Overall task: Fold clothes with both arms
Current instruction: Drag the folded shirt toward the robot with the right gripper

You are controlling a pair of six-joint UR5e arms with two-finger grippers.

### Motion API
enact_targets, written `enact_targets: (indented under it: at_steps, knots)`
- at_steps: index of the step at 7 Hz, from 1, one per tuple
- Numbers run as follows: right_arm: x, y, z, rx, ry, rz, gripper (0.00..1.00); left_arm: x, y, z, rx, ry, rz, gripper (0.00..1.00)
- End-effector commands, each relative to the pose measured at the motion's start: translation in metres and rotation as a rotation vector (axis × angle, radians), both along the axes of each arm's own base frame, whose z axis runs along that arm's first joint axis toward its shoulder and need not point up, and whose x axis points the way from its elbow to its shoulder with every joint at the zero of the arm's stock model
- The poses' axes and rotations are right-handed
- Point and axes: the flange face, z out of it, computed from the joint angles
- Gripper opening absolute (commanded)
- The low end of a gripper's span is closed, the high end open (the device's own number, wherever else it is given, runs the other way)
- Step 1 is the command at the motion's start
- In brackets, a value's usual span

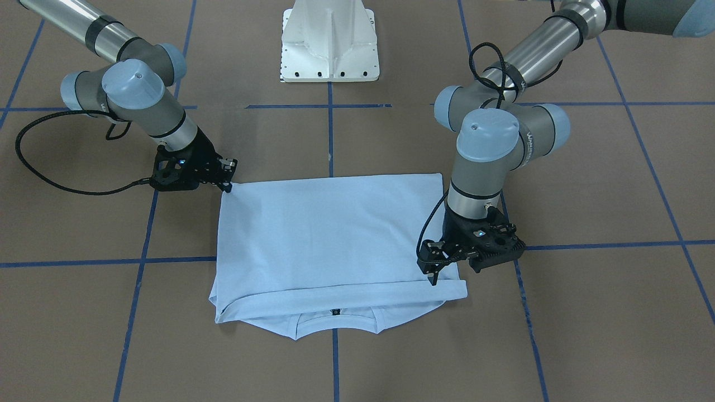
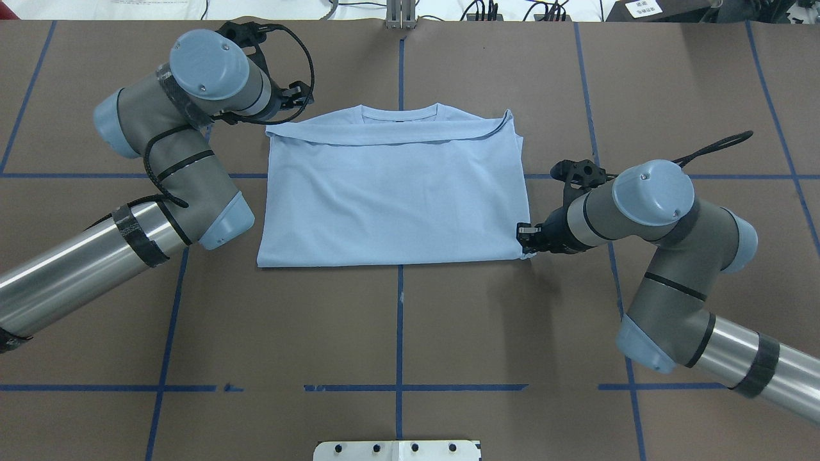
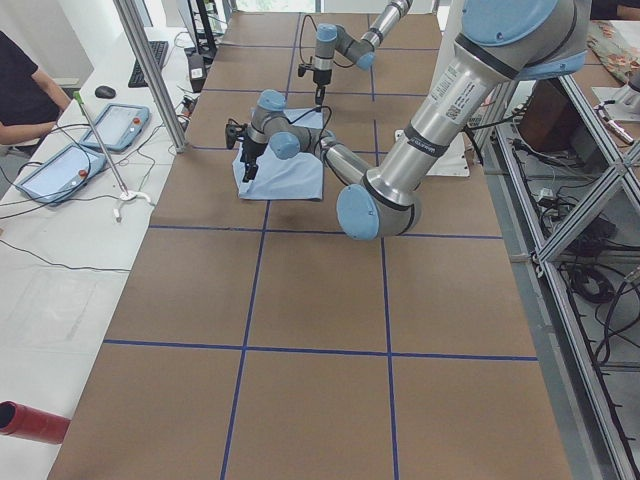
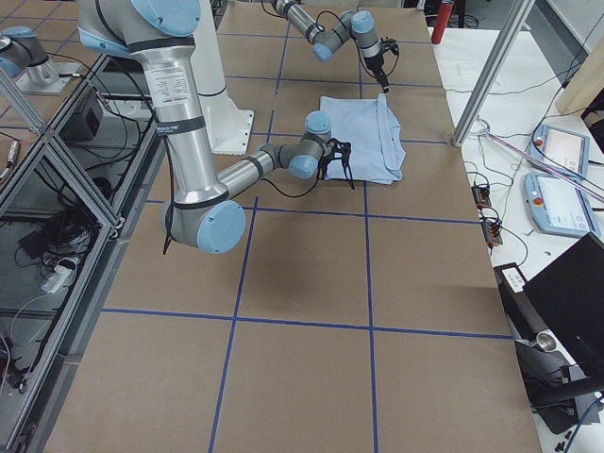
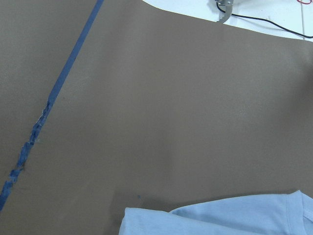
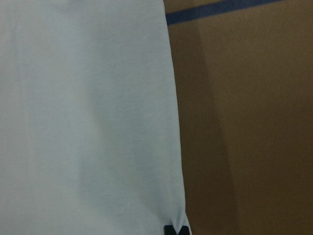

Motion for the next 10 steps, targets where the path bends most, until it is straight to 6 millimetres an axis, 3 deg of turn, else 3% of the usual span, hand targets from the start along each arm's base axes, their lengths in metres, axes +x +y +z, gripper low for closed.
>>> enact_targets:
  at_steps: [1, 4, 5, 6, 7, 8, 9, 10]
  knots:
    - [0.028, 0.085, 0.001, 0.007, -0.019, -0.105, 0.0, -0.003, 0.003, -0.009, 0.015, 0.01, -0.002, 0.99]
    - [0.037, 0.233, 0.012, -0.036, 0.01, -0.368, 0.0, 0.002, 0.013, -0.019, 0.022, 0.031, 0.002, 1.0]
    - [0.03, 0.27, 0.012, -0.084, 0.018, -0.426, 0.46, 0.008, 0.018, -0.021, 0.021, 0.036, 0.01, 1.0]
    - [0.022, 0.297, 0.008, -0.106, 0.014, -0.463, 0.99, 0.009, 0.021, -0.022, 0.022, 0.039, 0.014, 1.0]
    - [0.025, 0.302, -0.005, -0.098, -0.012, -0.473, 1.0, 0.011, 0.025, -0.015, 0.016, 0.034, 0.019, 1.0]
    - [0.036, 0.285, -0.021, -0.088, -0.045, -0.433, 1.0, 0.007, 0.03, -0.012, 0.016, 0.038, 0.025, 1.0]
    - [0.048, 0.255, -0.032, -0.078, -0.071, -0.361, 1.0, 0.007, 0.058, -0.007, 0.021, 0.051, 0.058, 1.0]
    - [0.059, 0.211, -0.051, -0.055, -0.119, -0.253, 1.0, 0.002, 0.098, 0.004, -0.038, 0.109, 0.093, 1.0]
